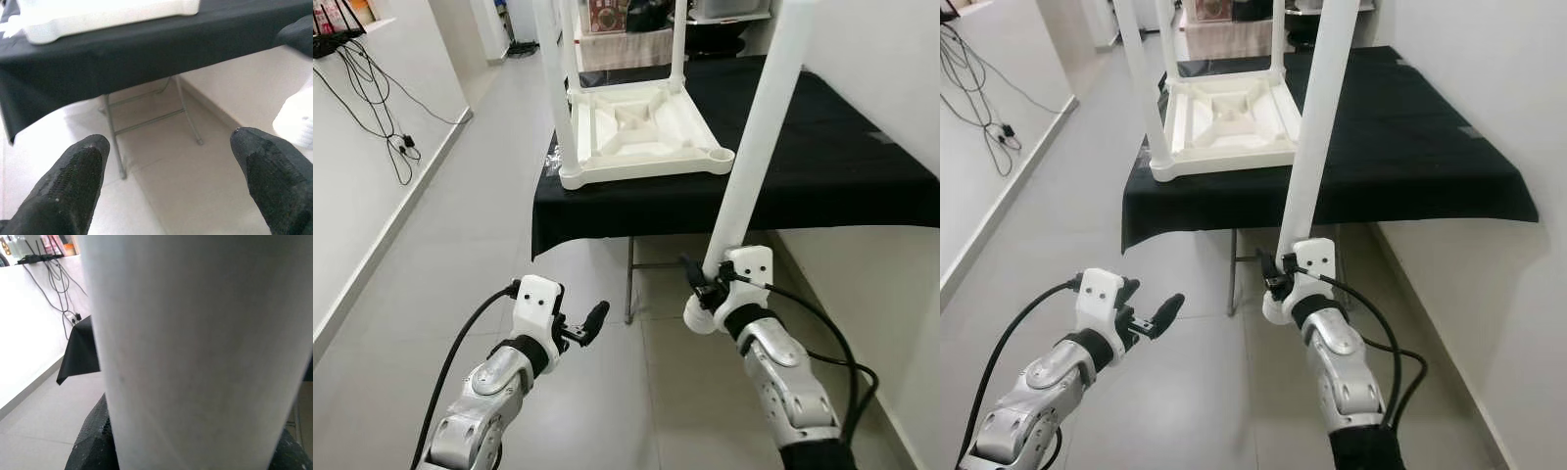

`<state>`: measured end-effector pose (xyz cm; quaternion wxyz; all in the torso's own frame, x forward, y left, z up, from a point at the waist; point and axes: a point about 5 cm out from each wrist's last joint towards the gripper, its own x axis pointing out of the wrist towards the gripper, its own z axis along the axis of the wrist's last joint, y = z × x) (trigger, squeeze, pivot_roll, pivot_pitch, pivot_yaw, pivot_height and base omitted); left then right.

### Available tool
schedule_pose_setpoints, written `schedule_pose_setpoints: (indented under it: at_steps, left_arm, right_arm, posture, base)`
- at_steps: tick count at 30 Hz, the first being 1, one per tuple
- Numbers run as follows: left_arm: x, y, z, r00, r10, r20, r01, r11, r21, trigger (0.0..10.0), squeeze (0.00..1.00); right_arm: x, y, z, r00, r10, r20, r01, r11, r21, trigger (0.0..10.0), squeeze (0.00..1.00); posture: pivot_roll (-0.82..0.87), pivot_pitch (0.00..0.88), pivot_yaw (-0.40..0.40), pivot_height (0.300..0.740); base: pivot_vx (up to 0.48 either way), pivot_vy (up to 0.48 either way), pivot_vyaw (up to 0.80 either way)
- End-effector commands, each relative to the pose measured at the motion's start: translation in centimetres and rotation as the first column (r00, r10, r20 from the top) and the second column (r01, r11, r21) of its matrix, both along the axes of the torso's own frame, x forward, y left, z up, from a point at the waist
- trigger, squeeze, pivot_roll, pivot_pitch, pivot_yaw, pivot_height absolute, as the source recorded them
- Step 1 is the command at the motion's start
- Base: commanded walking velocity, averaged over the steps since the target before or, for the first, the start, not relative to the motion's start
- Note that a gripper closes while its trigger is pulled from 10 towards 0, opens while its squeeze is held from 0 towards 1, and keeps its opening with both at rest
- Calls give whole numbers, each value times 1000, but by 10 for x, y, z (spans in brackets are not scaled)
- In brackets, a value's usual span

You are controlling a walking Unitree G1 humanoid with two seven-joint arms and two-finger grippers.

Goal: Building children table

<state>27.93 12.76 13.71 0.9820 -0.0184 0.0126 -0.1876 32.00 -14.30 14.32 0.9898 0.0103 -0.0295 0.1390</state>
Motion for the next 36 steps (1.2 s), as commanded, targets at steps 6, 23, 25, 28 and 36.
schedule_pose_setpoints:
  at_steps: [6, 23, 25, 28, 36]
  left_arm:
    - [-3, -4, 0, 1000, 12, 25, -12, 1000, 17, 10000, 0]
    - [-4, -7, 0, 999, -13, 35, 12, 999, 39, 10000, 0]
    - [-4, -7, 0, 999, -14, 35, 13, 999, 40, 10000, 0]
    - [-4, -6, 0, 999, -16, 37, 15, 999, 44, 10000, 0]
    - [-5, -6, 1, 999, -15, 39, 13, 999, 44, 10000, 0]
  right_arm:
    - [-1, 3, 5, 1000, -9, 23, 9, 1000, 8, 10000, 0]
    - [1, 5, 7, 1000, 6, 26, -7, 999, 40, 10000, 0]
    - [1, 5, 7, 1000, 9, 28, -10, 999, 43, 10000, 0]
    - [1, 6, 10, 999, 24, 41, -26, 998, 59, 10000, 0]
    - [3, 7, 19, 994, 62, 92, -66, 997, 39, 10000, 0]
  posture:
    - [-2, 111, 59, 740]
    - [12, 115, 61, 740]
    - [15, 113, 62, 740]
    - [18, 112, 64, 740]
    - [28, 104, 54, 740]
  base:
    - [170, 0, 0]
    - [290, 0, -131]
    - [285, 0, 0]
    - [281, 0, 0]
    - [289, 0, 0]
